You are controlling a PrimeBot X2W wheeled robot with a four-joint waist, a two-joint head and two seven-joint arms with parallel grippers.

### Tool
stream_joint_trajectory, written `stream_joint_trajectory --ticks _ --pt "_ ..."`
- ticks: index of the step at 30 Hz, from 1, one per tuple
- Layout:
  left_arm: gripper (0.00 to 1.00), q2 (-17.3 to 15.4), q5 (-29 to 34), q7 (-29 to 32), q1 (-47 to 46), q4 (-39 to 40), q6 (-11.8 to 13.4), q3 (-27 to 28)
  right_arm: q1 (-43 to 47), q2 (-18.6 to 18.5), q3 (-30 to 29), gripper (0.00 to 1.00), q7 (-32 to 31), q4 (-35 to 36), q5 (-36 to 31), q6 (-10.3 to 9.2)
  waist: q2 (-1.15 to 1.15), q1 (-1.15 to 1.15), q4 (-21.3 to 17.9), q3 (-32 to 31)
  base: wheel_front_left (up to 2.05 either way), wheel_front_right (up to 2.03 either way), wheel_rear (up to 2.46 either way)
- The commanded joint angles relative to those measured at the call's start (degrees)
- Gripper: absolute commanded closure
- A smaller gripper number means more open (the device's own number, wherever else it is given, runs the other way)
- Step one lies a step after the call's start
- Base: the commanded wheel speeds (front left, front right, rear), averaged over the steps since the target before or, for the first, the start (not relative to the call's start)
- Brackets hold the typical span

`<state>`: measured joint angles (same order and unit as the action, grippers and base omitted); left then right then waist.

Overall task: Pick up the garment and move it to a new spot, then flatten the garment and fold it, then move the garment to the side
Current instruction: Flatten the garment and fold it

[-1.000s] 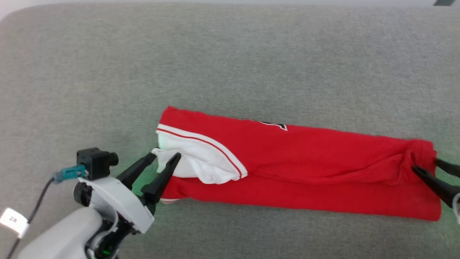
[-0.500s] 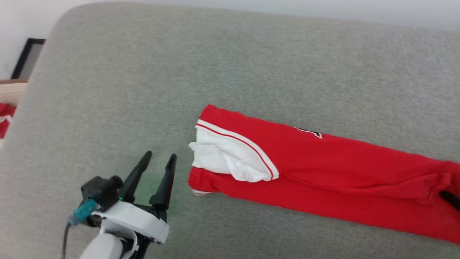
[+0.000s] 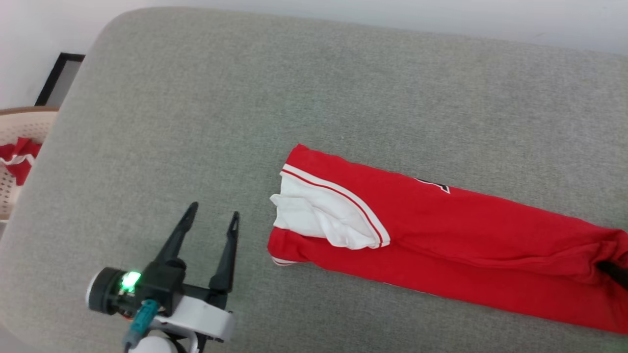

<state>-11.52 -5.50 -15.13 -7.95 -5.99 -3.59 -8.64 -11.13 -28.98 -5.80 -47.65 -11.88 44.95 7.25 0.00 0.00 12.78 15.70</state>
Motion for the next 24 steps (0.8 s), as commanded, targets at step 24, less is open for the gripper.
stream_joint_trajectory --ticks 24 --pt "0.0 1.9 3.1 0.0 0.2 3.5 -3.0 6.4 -8.9 -7.4 -25.4 1.0 9.6 -8.4 -11.1 0.19 0.0 0.0 -11.5 3.2 0.0 0.0 0.0"
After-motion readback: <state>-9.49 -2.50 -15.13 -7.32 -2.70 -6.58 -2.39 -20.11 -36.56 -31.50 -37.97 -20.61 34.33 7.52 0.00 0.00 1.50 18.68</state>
